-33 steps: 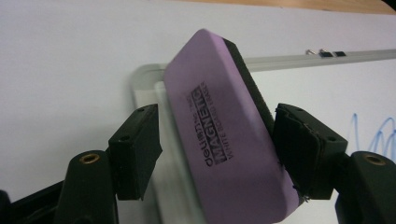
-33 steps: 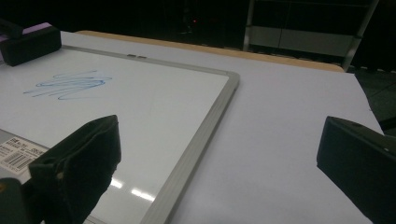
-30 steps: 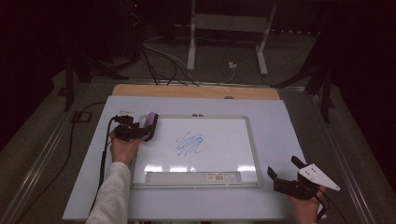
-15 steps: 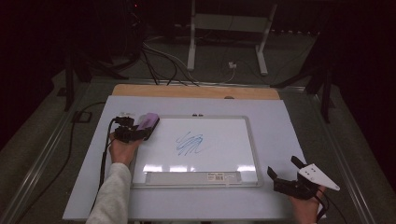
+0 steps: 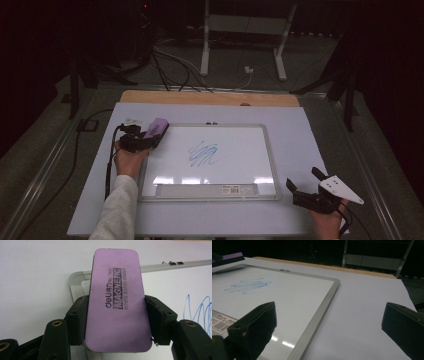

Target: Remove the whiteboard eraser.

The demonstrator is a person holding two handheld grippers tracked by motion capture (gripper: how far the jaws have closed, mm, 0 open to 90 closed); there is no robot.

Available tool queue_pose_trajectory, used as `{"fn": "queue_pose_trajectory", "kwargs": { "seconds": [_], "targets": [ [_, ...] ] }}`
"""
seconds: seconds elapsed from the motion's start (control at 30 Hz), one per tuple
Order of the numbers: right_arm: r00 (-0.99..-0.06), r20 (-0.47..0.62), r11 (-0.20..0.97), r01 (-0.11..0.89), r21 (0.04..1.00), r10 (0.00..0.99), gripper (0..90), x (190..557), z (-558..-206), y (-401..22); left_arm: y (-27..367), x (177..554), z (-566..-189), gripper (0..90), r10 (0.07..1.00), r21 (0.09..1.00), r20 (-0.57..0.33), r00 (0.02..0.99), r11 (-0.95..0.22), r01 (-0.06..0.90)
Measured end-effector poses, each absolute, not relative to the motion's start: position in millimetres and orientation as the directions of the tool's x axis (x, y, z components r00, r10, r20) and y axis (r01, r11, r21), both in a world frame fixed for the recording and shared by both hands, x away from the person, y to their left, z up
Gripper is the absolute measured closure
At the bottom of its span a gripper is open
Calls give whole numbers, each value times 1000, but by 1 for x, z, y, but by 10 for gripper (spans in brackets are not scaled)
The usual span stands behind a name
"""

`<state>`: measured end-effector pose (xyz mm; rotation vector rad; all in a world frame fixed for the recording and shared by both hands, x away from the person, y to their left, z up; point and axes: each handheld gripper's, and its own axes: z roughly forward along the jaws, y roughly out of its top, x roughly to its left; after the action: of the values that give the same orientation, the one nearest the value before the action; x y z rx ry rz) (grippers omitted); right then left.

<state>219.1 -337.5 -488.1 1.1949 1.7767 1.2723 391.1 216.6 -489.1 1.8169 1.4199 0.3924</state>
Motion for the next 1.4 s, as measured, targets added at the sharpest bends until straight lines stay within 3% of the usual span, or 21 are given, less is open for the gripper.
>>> {"fn": "queue_pose_trajectory", "kwargs": {
  "seconds": [1.4],
  "targets": [
    [-382,8,119,308,944,924,0,219,-488,-337,193,368,-471,414,875,777,-145,463,-189,601]
  ]
}}
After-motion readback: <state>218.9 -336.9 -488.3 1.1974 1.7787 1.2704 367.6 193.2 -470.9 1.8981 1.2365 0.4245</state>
